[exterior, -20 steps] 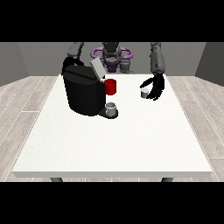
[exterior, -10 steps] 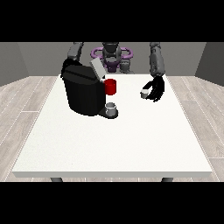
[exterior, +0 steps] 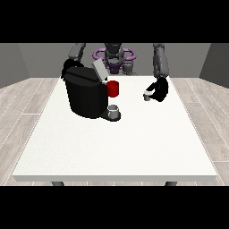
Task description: Insert the coffee pod into the coffee machine and close the lid
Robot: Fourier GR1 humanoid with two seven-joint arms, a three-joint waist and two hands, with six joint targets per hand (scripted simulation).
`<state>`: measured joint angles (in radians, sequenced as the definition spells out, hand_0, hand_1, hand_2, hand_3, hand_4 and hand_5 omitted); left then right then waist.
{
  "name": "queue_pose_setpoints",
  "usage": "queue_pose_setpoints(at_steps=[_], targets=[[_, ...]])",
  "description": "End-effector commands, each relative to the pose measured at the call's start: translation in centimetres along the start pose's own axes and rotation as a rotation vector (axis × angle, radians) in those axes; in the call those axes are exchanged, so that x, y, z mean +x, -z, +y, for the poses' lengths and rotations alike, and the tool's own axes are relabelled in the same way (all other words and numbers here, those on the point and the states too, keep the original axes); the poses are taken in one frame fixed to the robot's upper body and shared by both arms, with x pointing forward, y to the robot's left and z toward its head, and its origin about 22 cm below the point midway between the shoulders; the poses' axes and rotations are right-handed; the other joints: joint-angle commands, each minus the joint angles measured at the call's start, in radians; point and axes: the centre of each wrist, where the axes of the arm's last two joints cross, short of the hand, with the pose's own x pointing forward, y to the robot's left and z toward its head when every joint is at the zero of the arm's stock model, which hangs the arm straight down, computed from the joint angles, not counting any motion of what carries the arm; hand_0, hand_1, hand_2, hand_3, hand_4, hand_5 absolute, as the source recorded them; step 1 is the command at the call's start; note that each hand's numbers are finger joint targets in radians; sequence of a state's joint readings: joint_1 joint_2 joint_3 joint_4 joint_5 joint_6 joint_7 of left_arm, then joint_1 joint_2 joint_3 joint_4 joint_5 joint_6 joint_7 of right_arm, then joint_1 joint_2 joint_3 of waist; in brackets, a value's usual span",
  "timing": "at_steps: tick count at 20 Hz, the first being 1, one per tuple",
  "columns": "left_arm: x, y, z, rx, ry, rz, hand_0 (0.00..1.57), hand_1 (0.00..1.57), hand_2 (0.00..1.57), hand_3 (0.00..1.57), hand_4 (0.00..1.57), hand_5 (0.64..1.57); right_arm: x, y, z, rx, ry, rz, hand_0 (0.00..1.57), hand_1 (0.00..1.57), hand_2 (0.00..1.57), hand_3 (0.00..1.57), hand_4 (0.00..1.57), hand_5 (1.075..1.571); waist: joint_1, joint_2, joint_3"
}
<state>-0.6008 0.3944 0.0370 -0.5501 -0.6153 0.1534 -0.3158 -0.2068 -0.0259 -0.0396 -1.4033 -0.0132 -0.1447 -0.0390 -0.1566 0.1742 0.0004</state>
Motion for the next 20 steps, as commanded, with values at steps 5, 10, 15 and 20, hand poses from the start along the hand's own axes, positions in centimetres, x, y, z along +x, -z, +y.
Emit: queue_pose_setpoints(at_steps=[5, 10, 15, 20], targets=[[7.0, 3.1, 0.2, -0.112, -0.012, -0.165, 1.39, 1.39, 1.41, 1.35, 0.58, 1.571, -2.3, 0.6, -1.9, -0.075, 0.001, 0.145, 0.0, 0.0, 0.0, 0.0, 0.44, 1.571, 0.066, -0.132, 0.0005], [8.2, 4.3, 4.4, -0.071, -0.022, -0.228, 1.26, 1.26, 1.32, 1.3, 0.53, 1.571, -3.8, -0.5, -1.2, -0.027, -0.011, 0.1, 0.0, 0.0, 0.0, 0.0, 0.49, 1.571, 0.044, -0.102, -0.0002], [9.9, 5.5, 9.2, -0.032, -0.01, -0.243, 1.23, 1.23, 1.32, 1.29, 0.57, 1.571, -2.8, 0.1, 0.1, 0.023, 0.011, 0.048, 0.0, 0.0, 0.0, 0.0, 0.41, 1.571, -0.009, -0.053, -0.0004], [13.4, 6.4, 9.7, -0.04, -0.025, -0.27, 1.25, 1.25, 1.33, 1.29, 0.56, 1.571, -2.3, 1.1, 0.6, 0.01, 0.027, 0.056, 0.0, 0.0, 0.0, 0.0, 0.49, 1.571, -0.008, -0.065, -0.0002]])
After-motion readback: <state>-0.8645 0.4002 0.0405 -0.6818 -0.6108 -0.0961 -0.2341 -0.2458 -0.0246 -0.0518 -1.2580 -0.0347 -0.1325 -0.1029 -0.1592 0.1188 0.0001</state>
